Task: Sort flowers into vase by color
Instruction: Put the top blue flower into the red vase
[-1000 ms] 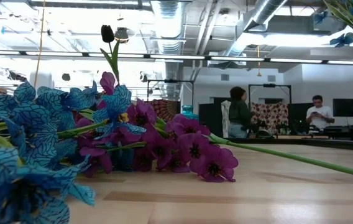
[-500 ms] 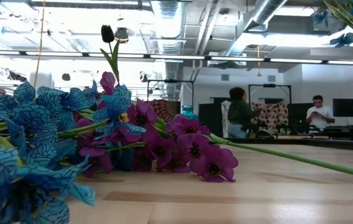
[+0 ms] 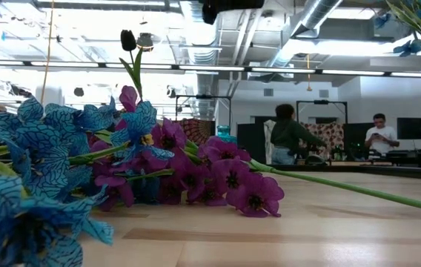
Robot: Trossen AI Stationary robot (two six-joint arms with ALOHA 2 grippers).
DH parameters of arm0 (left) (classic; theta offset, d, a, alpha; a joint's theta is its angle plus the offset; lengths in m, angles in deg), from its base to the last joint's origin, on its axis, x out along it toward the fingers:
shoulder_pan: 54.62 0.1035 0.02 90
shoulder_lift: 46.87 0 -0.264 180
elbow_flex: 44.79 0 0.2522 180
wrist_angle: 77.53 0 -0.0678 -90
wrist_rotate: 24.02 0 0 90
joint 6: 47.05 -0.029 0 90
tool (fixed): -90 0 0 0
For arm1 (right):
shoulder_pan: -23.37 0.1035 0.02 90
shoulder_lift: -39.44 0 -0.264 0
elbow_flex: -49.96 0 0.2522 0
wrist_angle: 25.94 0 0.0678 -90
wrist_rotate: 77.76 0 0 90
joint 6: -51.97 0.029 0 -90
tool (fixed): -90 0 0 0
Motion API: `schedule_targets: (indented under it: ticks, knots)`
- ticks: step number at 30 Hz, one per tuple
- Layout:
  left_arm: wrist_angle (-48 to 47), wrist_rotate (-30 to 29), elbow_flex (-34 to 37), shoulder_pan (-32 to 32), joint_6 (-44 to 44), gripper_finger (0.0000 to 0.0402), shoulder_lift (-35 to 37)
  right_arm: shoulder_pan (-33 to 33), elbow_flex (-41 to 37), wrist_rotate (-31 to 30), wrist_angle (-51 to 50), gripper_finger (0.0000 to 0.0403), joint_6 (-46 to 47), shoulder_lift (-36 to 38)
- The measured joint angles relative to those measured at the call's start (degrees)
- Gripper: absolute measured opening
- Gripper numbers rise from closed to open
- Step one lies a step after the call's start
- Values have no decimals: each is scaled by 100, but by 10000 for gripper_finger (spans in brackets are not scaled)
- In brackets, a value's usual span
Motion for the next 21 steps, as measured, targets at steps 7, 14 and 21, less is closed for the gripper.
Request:
schedule_targets:
  ticks: [7,14,21]
  knots:
    - [670,122,574,-17,203,0,3,-83,18,9,-265,42,494,52]
    - [1284,118,1035,-15,412,0,7,-188,-34,79,-399,41,785,50]
    - [1428,106,1097,-13,460,0,7,-210,-879,827,1333,42,1188,48]
